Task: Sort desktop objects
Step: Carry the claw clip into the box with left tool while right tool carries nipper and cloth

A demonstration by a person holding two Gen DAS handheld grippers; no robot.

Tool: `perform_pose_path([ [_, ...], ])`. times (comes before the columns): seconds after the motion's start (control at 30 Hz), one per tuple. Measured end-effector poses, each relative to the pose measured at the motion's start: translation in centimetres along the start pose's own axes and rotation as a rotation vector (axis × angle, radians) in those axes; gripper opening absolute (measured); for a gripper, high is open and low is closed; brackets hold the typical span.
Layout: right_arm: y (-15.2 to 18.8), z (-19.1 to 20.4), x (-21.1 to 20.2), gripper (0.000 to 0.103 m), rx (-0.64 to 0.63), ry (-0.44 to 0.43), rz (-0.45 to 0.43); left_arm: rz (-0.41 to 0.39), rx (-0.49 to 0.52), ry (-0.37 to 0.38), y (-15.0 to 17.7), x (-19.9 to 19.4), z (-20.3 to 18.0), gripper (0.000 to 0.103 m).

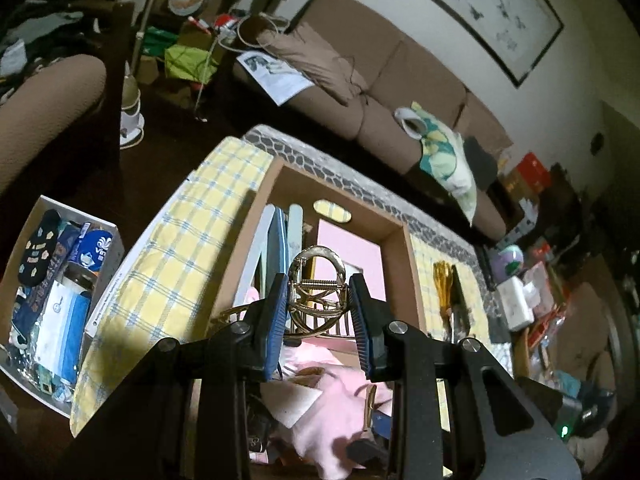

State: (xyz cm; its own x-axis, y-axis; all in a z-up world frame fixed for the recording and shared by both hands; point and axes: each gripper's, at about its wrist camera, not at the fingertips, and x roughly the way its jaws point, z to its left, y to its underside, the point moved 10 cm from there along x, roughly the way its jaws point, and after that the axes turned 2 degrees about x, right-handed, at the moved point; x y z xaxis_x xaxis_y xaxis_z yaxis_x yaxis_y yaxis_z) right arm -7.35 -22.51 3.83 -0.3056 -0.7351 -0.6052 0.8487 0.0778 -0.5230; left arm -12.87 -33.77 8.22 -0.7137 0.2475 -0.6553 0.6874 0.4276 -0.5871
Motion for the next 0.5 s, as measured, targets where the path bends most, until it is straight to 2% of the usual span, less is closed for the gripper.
perform_pose_path([
  [0.07,0.5,0.3,0.5,0.053,-0.123,0.111,-0.008,0.017,0.018,-0.002,0.4,0.5,-0.4,0.028],
  [0.13,1.4,0.7,1.3,0.053,-0.216,0.175,0.000,0.028,0.039,-0.010,0.7,0.9,-0.7,0.028],
  [0.33,3.0,1.7,2.5,0.053,-0.285,0.198,0.013,0.037,0.073,-0.019,1.3,1.1,-1.3,0.028],
  [0.5,1.0,1.2,1.3,0.053,-0.259,0.208,-0.034,0.016,0.055,-0.006,0.6,0.3,-0.9,0.028],
])
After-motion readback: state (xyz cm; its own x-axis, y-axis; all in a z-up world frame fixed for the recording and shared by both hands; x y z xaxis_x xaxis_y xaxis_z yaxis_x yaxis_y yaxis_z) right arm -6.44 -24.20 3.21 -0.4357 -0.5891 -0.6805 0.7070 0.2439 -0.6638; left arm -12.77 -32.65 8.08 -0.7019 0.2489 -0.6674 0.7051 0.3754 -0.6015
